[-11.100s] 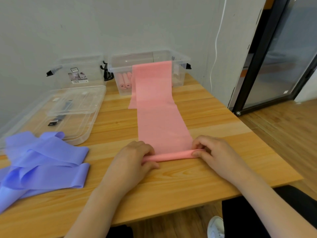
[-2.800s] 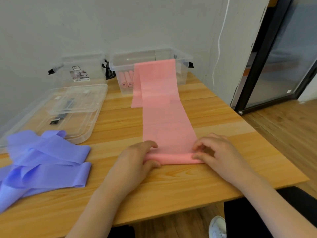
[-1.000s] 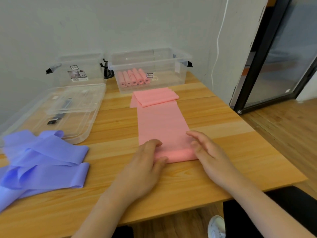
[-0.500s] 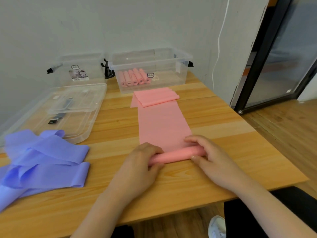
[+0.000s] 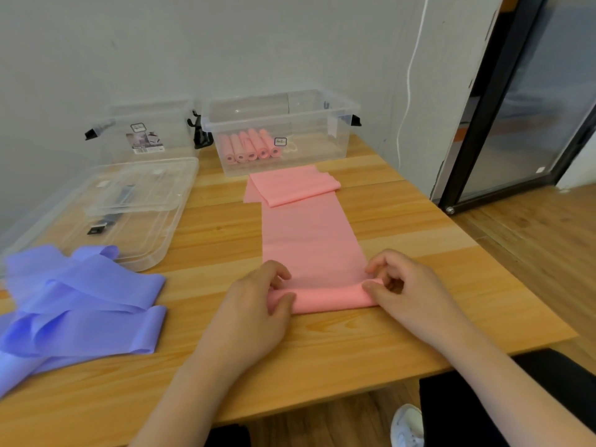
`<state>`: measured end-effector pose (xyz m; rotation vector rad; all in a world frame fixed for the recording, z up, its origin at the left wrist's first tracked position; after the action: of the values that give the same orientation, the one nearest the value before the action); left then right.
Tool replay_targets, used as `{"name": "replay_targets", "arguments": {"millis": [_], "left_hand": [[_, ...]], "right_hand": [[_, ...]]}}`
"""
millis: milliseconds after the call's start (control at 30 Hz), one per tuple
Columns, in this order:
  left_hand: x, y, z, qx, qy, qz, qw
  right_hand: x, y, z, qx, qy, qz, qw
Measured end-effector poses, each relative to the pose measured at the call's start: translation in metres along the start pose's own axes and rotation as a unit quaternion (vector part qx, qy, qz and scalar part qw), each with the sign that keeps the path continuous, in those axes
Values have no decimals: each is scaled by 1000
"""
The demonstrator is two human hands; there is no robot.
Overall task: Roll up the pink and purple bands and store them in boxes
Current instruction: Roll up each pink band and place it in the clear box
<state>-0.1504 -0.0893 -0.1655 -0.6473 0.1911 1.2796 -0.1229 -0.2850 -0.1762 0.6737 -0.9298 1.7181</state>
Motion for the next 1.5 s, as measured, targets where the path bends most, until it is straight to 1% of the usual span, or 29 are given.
{"name": "replay_targets", "arguments": {"millis": [33, 133, 200, 300, 400, 533, 633, 767, 867, 967, 1067, 1133, 1233, 1300, 1367, 1433, 1500], "left_hand": [[-1, 0, 0, 0, -10, -12, 1000], [-2, 1, -4, 34, -34, -37, 998], [-1, 1, -4, 36, -42, -42, 998], [0, 0, -1, 22, -45, -32, 998], [2, 1, 0, 18, -25, -14, 999], [-1, 2, -4, 41, -42, -36, 998], [1, 0, -4, 28, -49, -36, 998], [1, -1, -3, 22, -39, -17, 999], [2, 1, -2, 37, -6, -2, 999], [0, 3, -7, 71, -30, -34, 996], [0, 1, -6, 44, -39, -56, 997], [2, 0, -4, 33, -43, -46, 997], [0, 1, -4, 36, -39, -35, 998], [1, 3, -3, 37, -23, -23, 999], [4, 3, -5, 46, -31, -18, 998], [2, 2, -7, 40, -51, -38, 997], [2, 1, -5, 23, -55, -49, 997]], "right_hand": [[0, 0, 1, -9, 11, 1, 1000], [0, -1, 4, -14, 48, 12, 999], [2, -2, 6, 1, 29, 23, 999], [6, -2, 1, 51, 33, 40, 997], [5, -2, -1, 47, 57, 38, 997], [1, -2, -4, 45, 49, 18, 998], [0, -3, -7, 49, 72, 28, 996], [5, 1, -12, 96, 79, 49, 991], [9, 0, -6, 60, 55, 47, 996], [8, -1, -4, 49, 56, 46, 996], [7, -1, -5, 67, 74, 61, 993], [7, -1, -8, 88, 101, 71, 988], [9, -1, -6, 68, 111, 81, 988], [9, 0, -3, 44, 91, 67, 993], [5, -1, -1, 33, 72, 49, 996], [4, -1, -1, 37, 73, 48, 996], [6, -1, -5, 55, 100, 59, 992]]}}
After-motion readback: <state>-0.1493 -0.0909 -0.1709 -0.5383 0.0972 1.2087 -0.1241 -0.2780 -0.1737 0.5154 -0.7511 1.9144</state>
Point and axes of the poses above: each hand's wrist, its own y-axis away from the middle knuckle, its own z-axis out of the back of the hand, x = y × z, the point moved 8 cm from there along -y, towards the middle knuckle, and after that the axes turned 7 degrees about -y, right-handed, at the moved point
